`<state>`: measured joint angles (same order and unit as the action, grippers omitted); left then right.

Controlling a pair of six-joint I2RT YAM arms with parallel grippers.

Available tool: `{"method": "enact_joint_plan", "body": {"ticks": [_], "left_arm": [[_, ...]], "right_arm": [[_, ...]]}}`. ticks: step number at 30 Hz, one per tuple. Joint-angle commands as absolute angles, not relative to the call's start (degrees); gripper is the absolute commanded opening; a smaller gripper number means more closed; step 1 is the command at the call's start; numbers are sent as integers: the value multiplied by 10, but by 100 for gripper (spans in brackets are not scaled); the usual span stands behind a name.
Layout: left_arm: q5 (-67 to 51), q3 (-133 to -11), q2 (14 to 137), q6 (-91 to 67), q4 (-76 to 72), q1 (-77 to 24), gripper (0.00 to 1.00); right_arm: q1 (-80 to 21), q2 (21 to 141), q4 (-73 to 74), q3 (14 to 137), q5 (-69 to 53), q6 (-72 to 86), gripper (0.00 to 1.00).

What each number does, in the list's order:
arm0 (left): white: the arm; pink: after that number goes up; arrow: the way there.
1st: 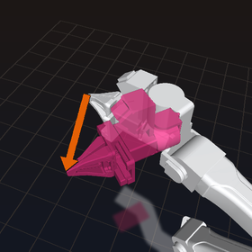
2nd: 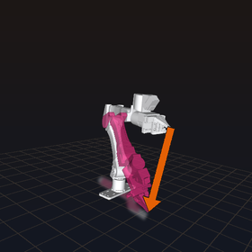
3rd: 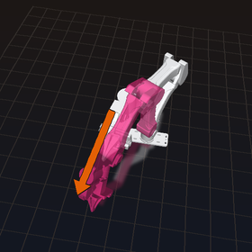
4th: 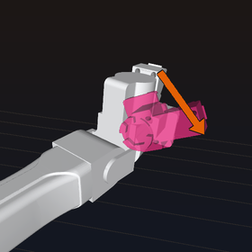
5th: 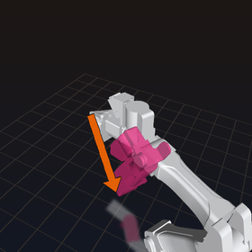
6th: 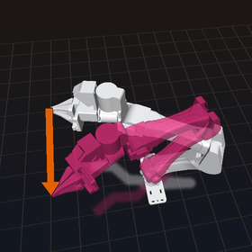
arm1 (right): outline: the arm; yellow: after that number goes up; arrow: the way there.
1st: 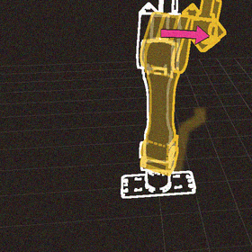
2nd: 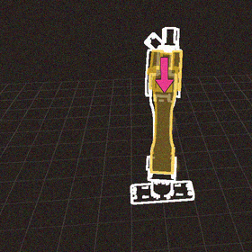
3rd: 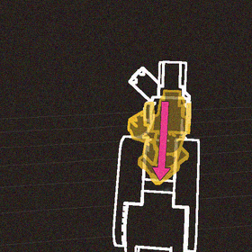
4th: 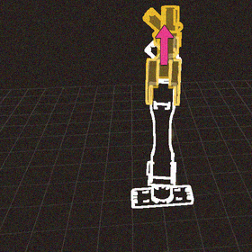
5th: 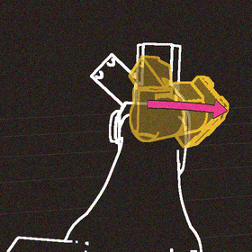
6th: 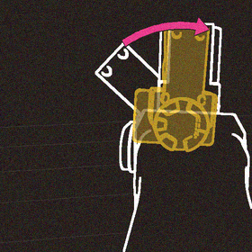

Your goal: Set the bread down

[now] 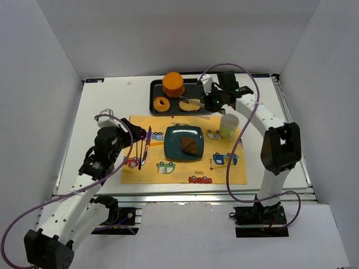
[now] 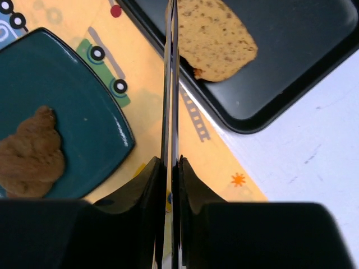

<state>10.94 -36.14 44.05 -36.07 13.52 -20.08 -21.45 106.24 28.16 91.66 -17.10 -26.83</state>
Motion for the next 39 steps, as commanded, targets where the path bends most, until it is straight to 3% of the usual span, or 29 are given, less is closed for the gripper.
{"method": "enact_joint_plan", "body": {"ticks": [1, 11, 39], "left_arm": [[116, -369, 432, -365, 137, -199, 78], [111, -367, 443, -363, 128, -199, 78], [112, -352, 426, -366, 130, -199, 78]], "right_arm": [[-246, 1054, 258, 938, -106, -226, 21], [-265, 1072, 270, 935, -65, -200, 35], [-305, 1105, 275, 938, 25, -204, 42]]}}
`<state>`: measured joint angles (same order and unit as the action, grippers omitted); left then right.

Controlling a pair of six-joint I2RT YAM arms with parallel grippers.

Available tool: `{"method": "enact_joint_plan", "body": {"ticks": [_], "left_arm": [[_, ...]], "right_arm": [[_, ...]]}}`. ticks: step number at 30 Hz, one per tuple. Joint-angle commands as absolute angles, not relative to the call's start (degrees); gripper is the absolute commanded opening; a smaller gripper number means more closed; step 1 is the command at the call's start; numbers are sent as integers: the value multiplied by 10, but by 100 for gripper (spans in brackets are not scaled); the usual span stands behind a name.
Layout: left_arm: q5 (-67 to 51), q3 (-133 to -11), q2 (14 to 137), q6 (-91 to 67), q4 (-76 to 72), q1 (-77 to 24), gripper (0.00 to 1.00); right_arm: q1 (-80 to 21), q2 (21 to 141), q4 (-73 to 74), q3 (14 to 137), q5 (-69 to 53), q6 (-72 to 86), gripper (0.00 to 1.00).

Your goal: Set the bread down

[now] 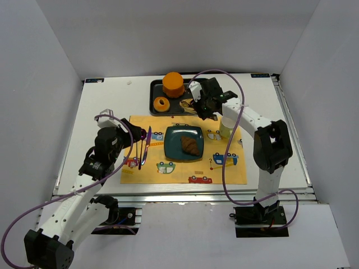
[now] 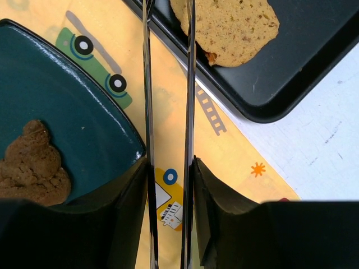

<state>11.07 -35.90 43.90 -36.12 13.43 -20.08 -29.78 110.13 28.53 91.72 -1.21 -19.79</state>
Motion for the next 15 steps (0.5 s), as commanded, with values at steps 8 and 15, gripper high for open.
{"method": "enact_joint_plan", "body": {"ticks": [8, 15], "left_arm": [[113, -352, 425, -366, 131, -199, 78], [115, -353, 425, -366, 133, -199, 78]], "right_arm": [[-326, 1113, 263, 930, 87, -229, 36], [-329, 1120, 264, 933, 98, -235, 26]]}}
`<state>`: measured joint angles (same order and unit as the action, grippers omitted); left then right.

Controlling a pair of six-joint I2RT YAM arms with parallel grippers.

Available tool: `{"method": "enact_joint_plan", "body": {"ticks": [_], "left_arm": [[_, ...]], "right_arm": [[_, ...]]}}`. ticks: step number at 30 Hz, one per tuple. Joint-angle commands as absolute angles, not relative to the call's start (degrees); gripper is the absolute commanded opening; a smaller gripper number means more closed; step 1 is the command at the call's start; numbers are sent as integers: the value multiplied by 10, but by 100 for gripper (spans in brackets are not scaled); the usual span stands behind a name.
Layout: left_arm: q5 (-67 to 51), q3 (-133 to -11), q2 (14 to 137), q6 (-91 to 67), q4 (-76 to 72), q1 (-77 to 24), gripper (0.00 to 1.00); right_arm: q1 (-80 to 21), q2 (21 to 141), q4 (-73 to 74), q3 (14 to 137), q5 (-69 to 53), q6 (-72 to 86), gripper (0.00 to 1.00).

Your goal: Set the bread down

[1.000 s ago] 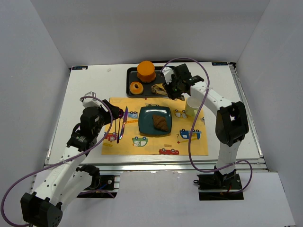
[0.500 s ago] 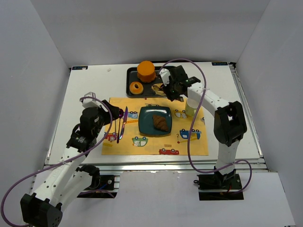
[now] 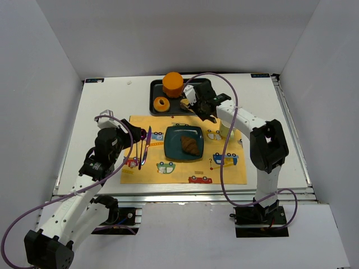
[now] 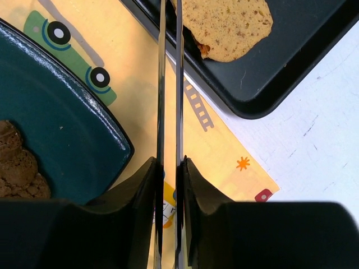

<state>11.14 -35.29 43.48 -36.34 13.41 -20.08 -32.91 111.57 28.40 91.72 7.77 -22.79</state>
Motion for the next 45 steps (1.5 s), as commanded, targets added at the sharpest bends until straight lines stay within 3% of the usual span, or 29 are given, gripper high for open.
{"method": "enact_joint_plan", "body": {"ticks": [1, 7, 13, 45], "left_arm": [[115, -352, 425, -366, 133, -199, 78], [115, -355, 426, -367, 134, -199, 78], [115, -359, 425, -364, 138, -199, 78], [113, -368, 437, -359, 135, -199, 78]], "right_arm": [[-330, 1120, 265, 934, 97, -236, 23], [-329, 1105, 260, 938, 70, -235, 10], [-328, 1063, 243, 939, 28, -222, 4], [-328, 898, 238, 828, -108, -199, 0]]}}
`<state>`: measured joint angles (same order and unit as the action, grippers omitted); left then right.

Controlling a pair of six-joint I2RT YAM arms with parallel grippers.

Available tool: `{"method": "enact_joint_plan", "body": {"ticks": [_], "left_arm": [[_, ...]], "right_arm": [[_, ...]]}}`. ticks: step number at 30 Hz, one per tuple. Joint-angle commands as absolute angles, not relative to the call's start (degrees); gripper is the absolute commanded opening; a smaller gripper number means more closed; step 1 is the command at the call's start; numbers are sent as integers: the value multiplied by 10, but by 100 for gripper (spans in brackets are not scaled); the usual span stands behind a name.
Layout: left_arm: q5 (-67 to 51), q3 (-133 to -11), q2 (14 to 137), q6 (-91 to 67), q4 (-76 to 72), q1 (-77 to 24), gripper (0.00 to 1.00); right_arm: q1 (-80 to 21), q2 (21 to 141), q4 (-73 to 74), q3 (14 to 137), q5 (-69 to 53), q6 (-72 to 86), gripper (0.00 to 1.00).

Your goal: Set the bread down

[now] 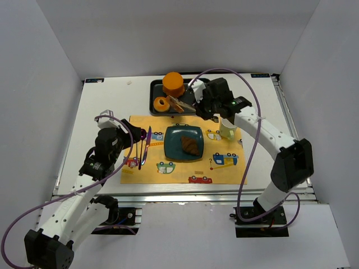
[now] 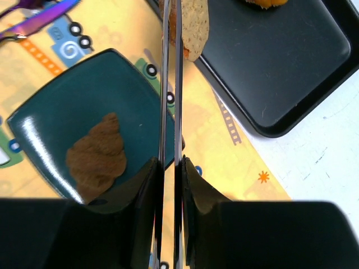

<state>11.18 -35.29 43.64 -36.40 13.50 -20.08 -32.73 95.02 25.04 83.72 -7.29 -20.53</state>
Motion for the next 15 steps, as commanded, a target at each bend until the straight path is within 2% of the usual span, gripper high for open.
{"method": "enact_joint_plan", "body": {"ticks": [1, 15], "left_arm": [[112, -369, 439, -359, 135, -199, 78], [107, -377, 450, -360, 133, -199, 78]], "right_arm": [[-327, 890, 243, 814, -112, -202, 0], [-327, 748, 298, 658, -163, -343, 1]]}}
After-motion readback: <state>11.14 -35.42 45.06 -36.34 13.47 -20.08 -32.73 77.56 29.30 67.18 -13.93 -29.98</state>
